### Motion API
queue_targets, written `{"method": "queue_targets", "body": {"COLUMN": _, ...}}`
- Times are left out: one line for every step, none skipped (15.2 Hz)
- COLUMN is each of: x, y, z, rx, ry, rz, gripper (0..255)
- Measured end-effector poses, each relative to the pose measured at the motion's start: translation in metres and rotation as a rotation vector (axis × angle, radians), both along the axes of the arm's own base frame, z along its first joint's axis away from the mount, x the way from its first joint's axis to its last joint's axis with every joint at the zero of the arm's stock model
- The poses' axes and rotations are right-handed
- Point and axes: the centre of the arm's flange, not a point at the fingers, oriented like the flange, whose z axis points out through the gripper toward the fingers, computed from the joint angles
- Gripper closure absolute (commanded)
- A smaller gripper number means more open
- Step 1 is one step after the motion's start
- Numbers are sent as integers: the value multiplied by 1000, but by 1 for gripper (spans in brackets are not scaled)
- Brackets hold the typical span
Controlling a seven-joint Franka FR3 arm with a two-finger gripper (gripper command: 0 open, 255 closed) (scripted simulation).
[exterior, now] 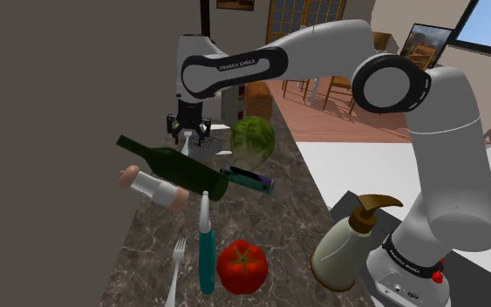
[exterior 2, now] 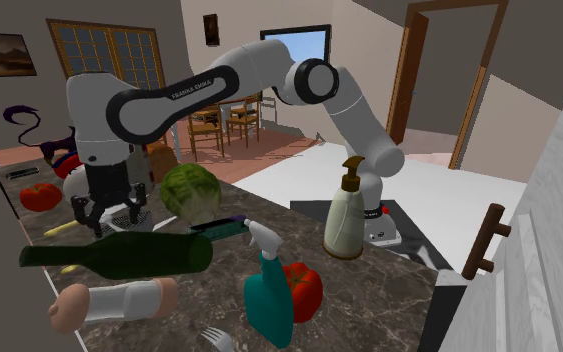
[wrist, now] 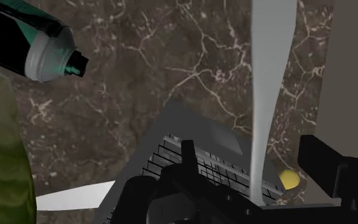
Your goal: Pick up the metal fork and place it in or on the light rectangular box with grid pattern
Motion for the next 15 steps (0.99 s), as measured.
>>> {"method": "queue_targets", "body": {"x": 0, "y": 0, "z": 0, "rx": 0, "ry": 1, "rz": 0, "gripper": 0}}
{"method": "queue_targets", "body": {"x": 0, "y": 0, "z": 0, "rx": 0, "ry": 1, "rz": 0, "gripper": 0}}
{"method": "queue_targets", "body": {"x": 0, "y": 0, "z": 0, "rx": 0, "ry": 1, "rz": 0, "gripper": 0}}
{"method": "queue_targets", "body": {"x": 0, "y": 0, "z": -1, "rx": 0, "ry": 1, "rz": 0, "gripper": 0}}
{"method": "queue_targets", "body": {"x": 0, "y": -1, "z": 5, "rx": 0, "ry": 1, "rz": 0, "gripper": 0}}
{"method": "queue_targets", "body": {"x": -1, "y": -1, "z": 14, "rx": 0, "ry": 1, "rz": 0, "gripper": 0}}
{"method": "queue_targets", "body": {"x": -1, "y": -4, "z": 27, "rx": 0, "ry": 0, "rz": 0, "gripper": 0}}
{"method": "queue_targets", "body": {"x": -5, "y": -5, "z": 38, "rx": 0, "ry": 1, "rz": 0, "gripper": 0}}
{"method": "queue_targets", "body": {"x": -3, "y": -6, "z": 44, "rx": 0, "ry": 0, "rz": 0, "gripper": 0}}
{"method": "queue_targets", "body": {"x": -3, "y": -6, "z": 46, "rx": 0, "ry": 0, "rz": 0, "gripper": 0}}
{"method": "queue_targets", "body": {"x": -2, "y": -7, "z": 47, "rx": 0, "ry": 1, "rz": 0, "gripper": 0}}
{"method": "queue_targets", "body": {"x": -2, "y": -7, "z": 48, "rx": 0, "ry": 1, "rz": 0, "gripper": 0}}
{"method": "queue_targets", "body": {"x": -2, "y": -7, "z": 48, "rx": 0, "ry": 1, "rz": 0, "gripper": 0}}
{"method": "queue_targets", "body": {"x": -2, "y": -7, "z": 48, "rx": 0, "ry": 1, "rz": 0, "gripper": 0}}
{"method": "queue_targets", "body": {"x": -2, "y": -7, "z": 48, "rx": 0, "ry": 1, "rz": 0, "gripper": 0}}
